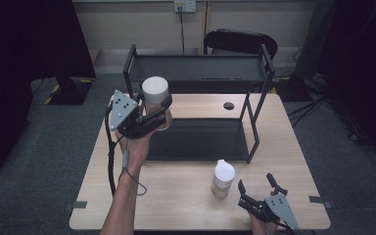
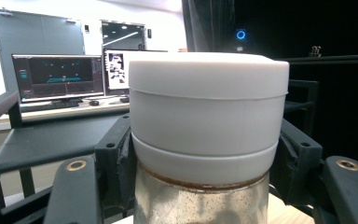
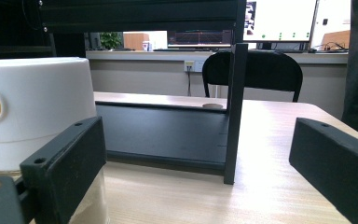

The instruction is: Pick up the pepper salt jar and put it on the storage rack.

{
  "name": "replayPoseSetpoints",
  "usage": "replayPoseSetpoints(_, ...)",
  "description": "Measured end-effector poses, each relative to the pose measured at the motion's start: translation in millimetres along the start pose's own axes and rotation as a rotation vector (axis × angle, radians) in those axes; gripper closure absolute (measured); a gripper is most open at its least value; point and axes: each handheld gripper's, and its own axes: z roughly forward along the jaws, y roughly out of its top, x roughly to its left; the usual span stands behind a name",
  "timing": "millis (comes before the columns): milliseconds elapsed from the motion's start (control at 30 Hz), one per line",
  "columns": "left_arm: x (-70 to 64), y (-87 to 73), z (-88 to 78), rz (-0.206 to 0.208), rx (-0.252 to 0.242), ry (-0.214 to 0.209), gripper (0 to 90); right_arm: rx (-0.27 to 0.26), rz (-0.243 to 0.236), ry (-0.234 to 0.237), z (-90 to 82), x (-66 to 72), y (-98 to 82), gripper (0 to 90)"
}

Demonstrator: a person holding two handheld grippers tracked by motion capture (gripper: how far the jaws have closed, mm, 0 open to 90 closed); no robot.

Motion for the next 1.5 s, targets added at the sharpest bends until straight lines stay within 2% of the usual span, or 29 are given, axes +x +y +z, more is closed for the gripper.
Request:
replayPoseSetpoints(167, 2.4, 15.3, 7.7, 0.005, -0.001, 0.010, 34.9, 0.000, 0.001, 0.002, 0.0, -0.3, 0.1, 2.7)
replayPoseSetpoints(267, 4.9, 27.8, 16.5, -0.016, 0.020, 0.022, 34.9, 0.000, 0.001, 0.004, -0.1, -0.5, 0.0, 2.7)
replayPoseSetpoints(433, 6.1, 42.5, 26.2, -0.001, 0.029, 0.031, 34.9, 0.000, 0.001, 0.006, -0.3, -0.8, 0.0, 2.7)
replayPoseSetpoints(500, 7.4, 47.0, 30.6, -0.005, 0.035, 0.035, 34.9, -0.001, 0.001, 0.007, -0.2, -0.9, -0.1, 2.7)
replayPoseSetpoints(633, 18.1, 54.3, 37.0, -0.049, 0.038, 0.026, 34.9, -0.001, 0.001, 0.011, -1.0, -1.2, -0.1, 2.7)
replayPoseSetpoints(733, 19.8, 61.8, 41.8, -0.040, 0.049, 0.048, 34.9, 0.001, 0.002, 0.011, -0.8, -1.4, 0.2, 2.7)
replayPoseSetpoints(833, 22.5, 66.4, 46.1, -0.047, 0.048, 0.054, 34.9, 0.001, 0.002, 0.011, -0.8, -1.4, 0.2, 2.7)
replayPoseSetpoints(967, 23.3, 70.1, 54.3, -0.031, 0.041, 0.058, 34.9, 0.001, 0.002, 0.011, -0.8, -1.5, 0.3, 2.7)
replayPoseSetpoints(1100, 23.8, 76.5, 64.8, -0.033, 0.047, 0.060, 35.0, 0.002, 0.002, 0.012, -0.7, -1.5, 0.3, 2.7)
replayPoseSetpoints(1400, 24.1, 82.8, 90.3, -0.002, 0.054, 0.073, 35.0, 0.001, 0.003, 0.016, -0.8, -2.2, 0.2, 2.7)
replayPoseSetpoints(1500, 25.1, 84.0, 100.4, 0.009, 0.068, 0.093, 35.0, 0.000, 0.003, 0.017, -0.9, -2.3, 0.1, 2.7)
